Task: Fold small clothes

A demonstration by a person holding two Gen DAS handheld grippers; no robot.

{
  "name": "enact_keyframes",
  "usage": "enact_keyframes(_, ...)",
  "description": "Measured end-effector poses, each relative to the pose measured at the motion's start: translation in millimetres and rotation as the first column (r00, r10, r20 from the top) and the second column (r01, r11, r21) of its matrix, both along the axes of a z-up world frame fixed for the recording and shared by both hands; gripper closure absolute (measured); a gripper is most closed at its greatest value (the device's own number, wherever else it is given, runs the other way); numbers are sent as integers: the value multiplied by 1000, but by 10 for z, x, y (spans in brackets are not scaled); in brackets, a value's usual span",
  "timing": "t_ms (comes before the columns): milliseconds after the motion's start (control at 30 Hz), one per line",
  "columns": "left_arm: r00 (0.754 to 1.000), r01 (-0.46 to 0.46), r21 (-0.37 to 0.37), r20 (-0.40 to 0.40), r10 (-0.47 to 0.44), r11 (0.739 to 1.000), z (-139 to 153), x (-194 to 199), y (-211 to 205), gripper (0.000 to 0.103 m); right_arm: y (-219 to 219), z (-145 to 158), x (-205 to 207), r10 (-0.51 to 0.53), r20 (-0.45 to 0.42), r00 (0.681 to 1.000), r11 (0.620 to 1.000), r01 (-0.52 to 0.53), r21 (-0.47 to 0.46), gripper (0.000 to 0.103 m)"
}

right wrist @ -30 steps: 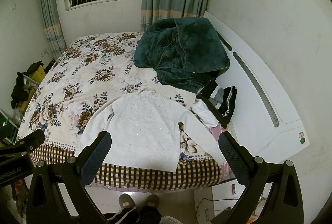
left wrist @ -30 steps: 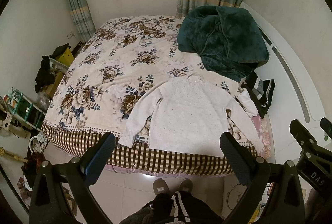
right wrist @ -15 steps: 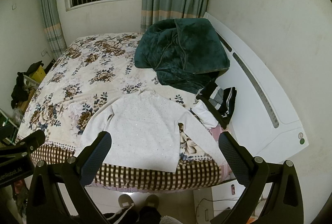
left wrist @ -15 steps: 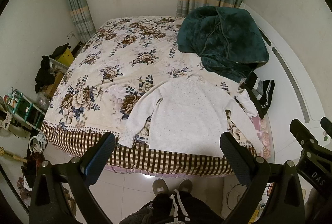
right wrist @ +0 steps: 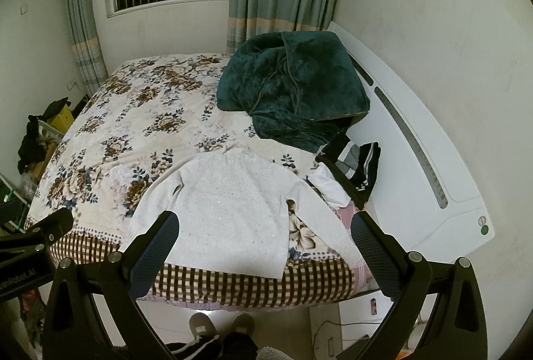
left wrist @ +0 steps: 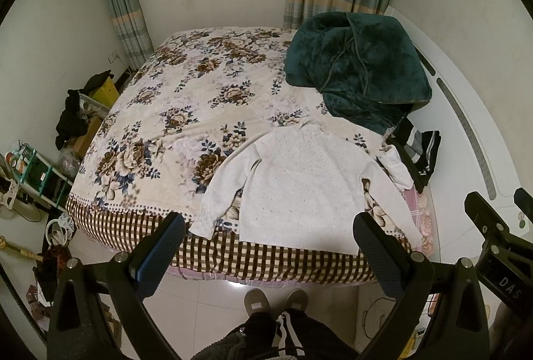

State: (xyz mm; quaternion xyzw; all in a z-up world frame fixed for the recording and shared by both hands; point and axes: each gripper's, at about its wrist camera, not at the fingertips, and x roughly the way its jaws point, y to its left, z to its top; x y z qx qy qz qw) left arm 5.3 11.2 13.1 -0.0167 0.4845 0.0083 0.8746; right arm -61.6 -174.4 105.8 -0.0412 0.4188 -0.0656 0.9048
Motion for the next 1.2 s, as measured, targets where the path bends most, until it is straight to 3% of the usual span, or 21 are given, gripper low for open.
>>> enact_keyframes(700,1000,4,-3,-2,-4,1000,-3,2,-9,0,5,-37,13,0,0,1000,1000,0,-2,0)
enact_keyframes(867,1000,-3,11,6,3,1000,-96,182,-27,0,7,-34,113,-28,-20,999,999,28,24,0)
enact_keyframes(967,1000,-22,44,17,21,999,-300,394,-14,0,-50,-239,270,-79,-48,996,995,81,58,0)
enact_keyframes(1067,1000,-23,75,10,23,997,-718,672,-12,0,-450,-614,389,-201,-106,974,973,210,92,0)
enact_keyframes(1200,998,0,125,-55,7,992,-1322,1071,-165,0,-1239,-1363,433,-397,-189,898,901,420,106,0)
